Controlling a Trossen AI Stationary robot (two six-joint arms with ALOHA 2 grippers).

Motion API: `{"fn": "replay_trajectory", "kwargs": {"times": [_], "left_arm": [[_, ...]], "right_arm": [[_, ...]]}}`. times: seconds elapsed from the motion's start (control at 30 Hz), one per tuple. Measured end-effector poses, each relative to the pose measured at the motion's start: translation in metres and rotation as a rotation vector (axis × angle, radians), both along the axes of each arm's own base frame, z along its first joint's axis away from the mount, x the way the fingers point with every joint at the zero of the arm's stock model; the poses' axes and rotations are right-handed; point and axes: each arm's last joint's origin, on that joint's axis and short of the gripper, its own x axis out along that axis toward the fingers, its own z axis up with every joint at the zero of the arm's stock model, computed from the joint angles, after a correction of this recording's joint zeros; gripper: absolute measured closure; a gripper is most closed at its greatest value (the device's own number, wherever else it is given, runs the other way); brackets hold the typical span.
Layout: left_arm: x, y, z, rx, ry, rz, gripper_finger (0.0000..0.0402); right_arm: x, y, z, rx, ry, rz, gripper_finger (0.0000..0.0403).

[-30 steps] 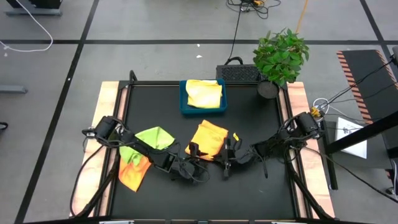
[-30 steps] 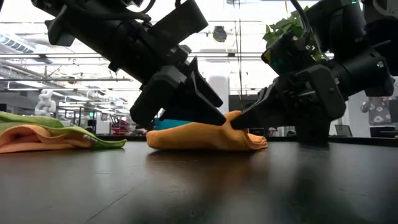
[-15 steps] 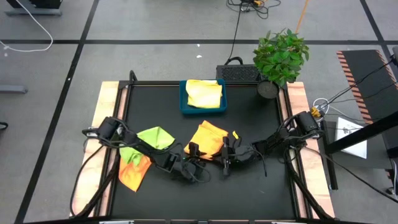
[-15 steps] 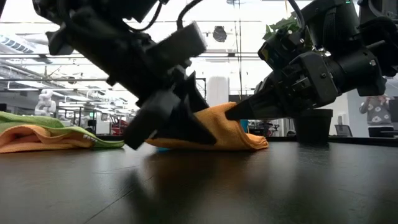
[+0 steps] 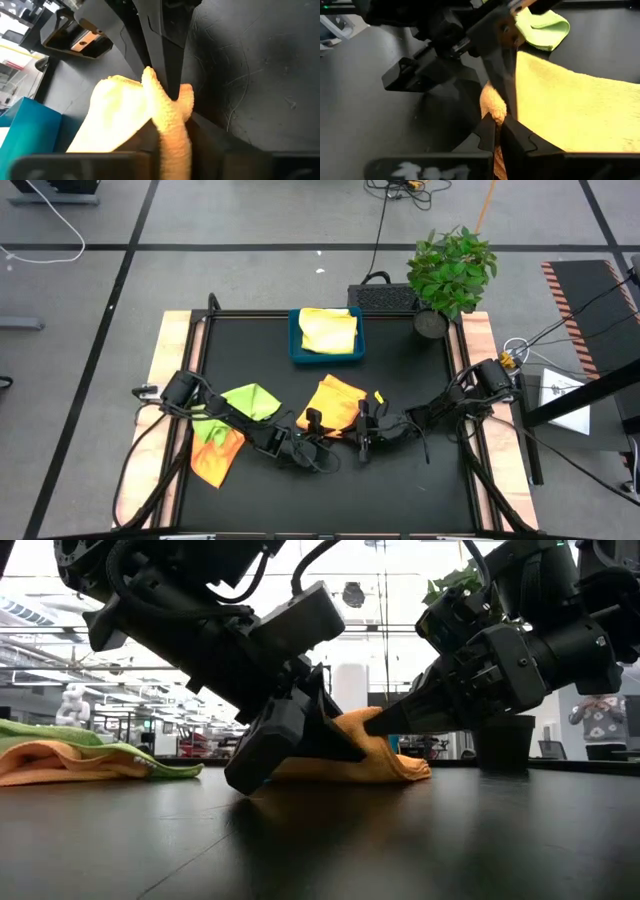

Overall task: Fold microfiber towels
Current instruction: Stack the right orange microfiber cloth on top of the yellow microfiber cloth in the blue bin

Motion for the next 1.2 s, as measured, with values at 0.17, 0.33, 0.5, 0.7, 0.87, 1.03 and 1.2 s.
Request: {"fn": "replay_trajectory", "kwargs": {"times": [0.17, 0.33, 0.5, 0.7, 0.87, 1.03, 1.2], "left_arm": [[0.0, -0.001, 0.0, -0.014, 0.005, -0.018, 0.039], [-0.002, 0.0, 0.007, -0.037, 0.016, -0.033, 0.0396], [-0.005, 0.001, 0.027, -0.051, -0.015, -0.028, 0.0397], [-0.007, 0.005, 0.047, -0.074, -0.03, -0.047, 0.0398], [-0.011, 0.005, 0.057, -0.079, -0.029, -0.054, 0.0399], [-0.015, 0.004, 0.065, -0.083, -0.029, -0.055, 0.04], [-0.017, 0.004, 0.069, -0.09, -0.034, -0.048, 0.04]], "right_arm": [[0.0, 0.0, 0.0, -0.051, -0.002, 0.026, 0.0385], [-0.002, 0.005, 0.002, -0.102, 0.018, 0.106, 0.0319], [-0.009, 0.008, 0.001, -0.177, 0.111, 0.131, 0.0222], [-0.014, 0.012, 0.0, -0.366, 0.146, 0.071, 0.0136], [-0.019, 0.006, -0.007, -0.486, 0.241, -0.013, 0.0117], [-0.02, -0.001, -0.01, -0.513, 0.294, -0.047, 0.0139], [-0.02, -0.006, -0.012, -0.521, 0.324, -0.056, 0.019]]}}
